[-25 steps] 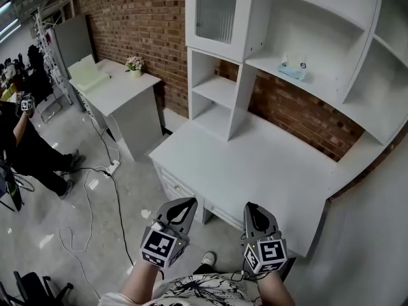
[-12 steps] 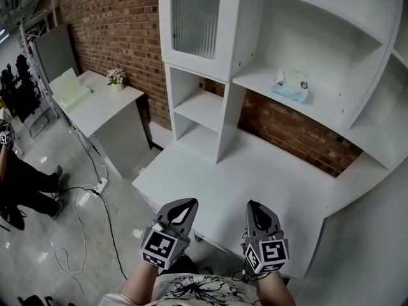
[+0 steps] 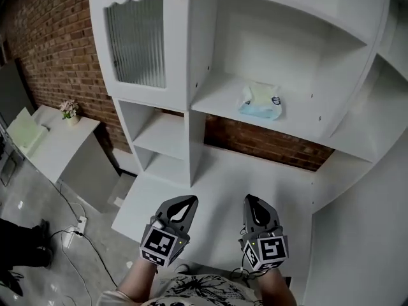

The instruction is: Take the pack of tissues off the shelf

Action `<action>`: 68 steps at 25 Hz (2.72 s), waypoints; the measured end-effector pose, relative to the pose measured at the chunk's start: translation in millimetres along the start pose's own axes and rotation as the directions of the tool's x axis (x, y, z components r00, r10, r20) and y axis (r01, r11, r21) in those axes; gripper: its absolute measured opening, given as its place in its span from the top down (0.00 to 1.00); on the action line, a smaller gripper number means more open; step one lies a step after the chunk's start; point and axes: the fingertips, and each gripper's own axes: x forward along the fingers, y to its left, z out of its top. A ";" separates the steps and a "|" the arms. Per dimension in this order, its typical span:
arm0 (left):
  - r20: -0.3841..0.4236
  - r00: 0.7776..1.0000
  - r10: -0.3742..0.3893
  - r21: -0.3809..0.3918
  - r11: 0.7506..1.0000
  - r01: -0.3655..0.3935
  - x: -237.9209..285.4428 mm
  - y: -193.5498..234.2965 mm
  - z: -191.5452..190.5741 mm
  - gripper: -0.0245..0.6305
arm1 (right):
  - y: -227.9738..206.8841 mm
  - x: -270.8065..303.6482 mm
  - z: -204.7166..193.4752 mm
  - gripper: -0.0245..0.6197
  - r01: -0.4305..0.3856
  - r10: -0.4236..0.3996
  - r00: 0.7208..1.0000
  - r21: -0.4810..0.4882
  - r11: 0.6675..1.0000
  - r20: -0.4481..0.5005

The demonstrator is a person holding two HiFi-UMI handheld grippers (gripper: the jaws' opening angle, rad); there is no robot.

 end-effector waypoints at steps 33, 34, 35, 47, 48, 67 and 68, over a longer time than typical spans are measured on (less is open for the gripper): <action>0.074 0.967 -0.245 0.043 0.969 0.242 77.6 25.3 29.1 0.94 | -131.8 129.6 156.3 0.88 0.250 -0.250 0.968 -0.139 0.958 0.013; 0.072 0.968 -0.241 0.039 0.970 0.239 76.6 25.9 28.0 0.94 | -131.1 129.9 156.6 0.91 0.248 -0.248 0.969 -0.142 0.958 0.013; 0.070 0.969 -0.237 0.036 0.971 0.235 75.7 26.7 26.9 0.94 | -129.8 129.8 157.1 0.92 0.244 -0.245 0.970 -0.146 0.959 0.014; 0.064 0.981 -0.185 0.019 0.983 0.184 56.1 16.2 23.0 0.94 | -97.4 73.1 169.8 0.94 0.219 -0.201 0.972 -0.161 0.962 0.125; 0.062 0.981 -0.183 0.019 0.983 0.182 54.2 13.4 22.5 0.94 | -93.8 65.1 169.4 0.94 0.216 -0.195 0.972 -0.164 0.963 0.134; 0.041 0.987 -0.155 0.005 0.988 0.155 22.1 -23.2 8.9 0.94 | -23.6 -30.8 14.0 0.95 0.133 -0.132 0.991 -0.068 0.989 0.018; 0.040 0.987 -0.157 0.006 0.988 0.156 21.2 -24.5 7.9 0.94 | -19.6 -32.9 4.8 0.95 0.127 -0.127 0.992 -0.060 0.990 0.005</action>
